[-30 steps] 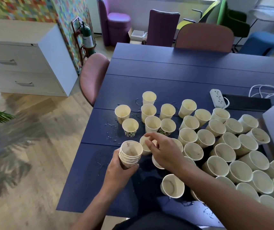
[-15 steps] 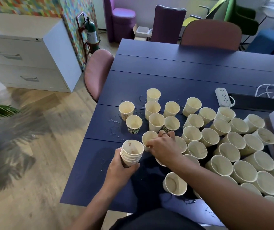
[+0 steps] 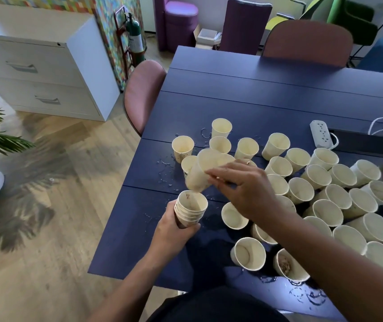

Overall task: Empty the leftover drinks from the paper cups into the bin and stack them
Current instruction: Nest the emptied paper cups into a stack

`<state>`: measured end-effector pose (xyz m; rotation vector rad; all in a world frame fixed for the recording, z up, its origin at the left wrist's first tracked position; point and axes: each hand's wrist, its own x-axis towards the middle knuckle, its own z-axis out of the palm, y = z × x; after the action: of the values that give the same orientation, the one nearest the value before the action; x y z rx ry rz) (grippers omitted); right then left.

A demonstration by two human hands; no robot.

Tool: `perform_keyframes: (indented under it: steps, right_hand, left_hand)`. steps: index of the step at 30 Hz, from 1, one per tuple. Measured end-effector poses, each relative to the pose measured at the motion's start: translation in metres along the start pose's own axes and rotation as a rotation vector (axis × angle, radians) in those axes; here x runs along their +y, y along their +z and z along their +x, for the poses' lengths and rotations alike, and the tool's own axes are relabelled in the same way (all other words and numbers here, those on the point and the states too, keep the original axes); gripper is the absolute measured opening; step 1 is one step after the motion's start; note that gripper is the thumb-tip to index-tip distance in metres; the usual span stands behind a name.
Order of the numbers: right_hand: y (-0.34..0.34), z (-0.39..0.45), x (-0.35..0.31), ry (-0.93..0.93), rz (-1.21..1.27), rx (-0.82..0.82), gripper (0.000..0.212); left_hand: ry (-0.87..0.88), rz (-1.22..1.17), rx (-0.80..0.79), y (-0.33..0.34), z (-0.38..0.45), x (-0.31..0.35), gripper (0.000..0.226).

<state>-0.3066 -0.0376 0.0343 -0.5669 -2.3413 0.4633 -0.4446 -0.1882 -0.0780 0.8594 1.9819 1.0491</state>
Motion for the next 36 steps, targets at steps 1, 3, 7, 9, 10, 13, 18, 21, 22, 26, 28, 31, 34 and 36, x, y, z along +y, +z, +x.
perform_keyframes:
  steps: [1,3,7,9,10,13,18,21,22,26,28,31,34,36]
  right_hand:
    - [0.004,-0.003,-0.002,-0.011,0.026,-0.068,0.019]
    - [0.011,-0.009,-0.004,-0.013,0.073,-0.188,0.021]
    - [0.016,-0.01,-0.01,0.005,0.145,-0.241,0.021]
    - [0.015,-0.007,-0.013,0.007,0.159,-0.223,0.02]
    - [0.015,-0.005,-0.014,0.016,0.164,-0.217,0.02]
    - [0.02,-0.003,-0.013,0.053,0.153,-0.246,0.019]
    - [0.037,0.001,-0.021,0.085,0.121,-0.455,0.018]
    - [0.038,0.017,-0.026,0.171,0.142,-0.454,0.017]
    - [0.039,0.024,-0.025,0.222,0.175,-0.392,0.018]
    - [0.057,0.047,-0.002,0.355,0.017,-0.308,0.019]
    - [0.072,0.05,0.018,0.348,-0.119,-0.521,0.022]
    - [0.097,0.045,0.041,0.304,-0.299,-0.844,0.033]
    - [0.116,0.036,0.057,0.326,-0.398,-0.942,0.038]
    - [0.124,0.031,0.063,0.317,-0.454,-0.97,0.037]
  left_hand:
    - [0.0,-0.01,0.005,0.0,0.002,0.001,0.059]
    - [0.0,-0.041,0.029,0.0,0.006,0.0,0.057]
    - [0.034,-0.055,0.062,-0.004,0.01,-0.002,0.063]
    - [0.056,-0.051,0.074,-0.007,0.011,-0.002,0.068]
    - [0.065,-0.056,0.079,-0.008,0.011,-0.002,0.069]
    - [0.1,-0.066,0.091,-0.008,0.01,0.002,0.072]
    - [0.1,-0.066,0.119,-0.01,0.01,0.004,0.069]
    - [0.074,-0.064,0.127,-0.013,0.008,-0.001,0.066]
    - [0.066,-0.058,0.129,-0.014,0.007,-0.002,0.065]
    - [0.041,-0.043,0.124,-0.016,0.003,-0.007,0.061]
    - [0.031,-0.038,0.111,-0.017,0.001,-0.01,0.061]
    - [0.027,-0.037,0.097,-0.017,-0.002,-0.013,0.063]
    - [0.023,-0.036,0.086,-0.018,-0.006,-0.014,0.065]
    - [0.012,-0.033,0.09,-0.019,-0.007,-0.016,0.065]
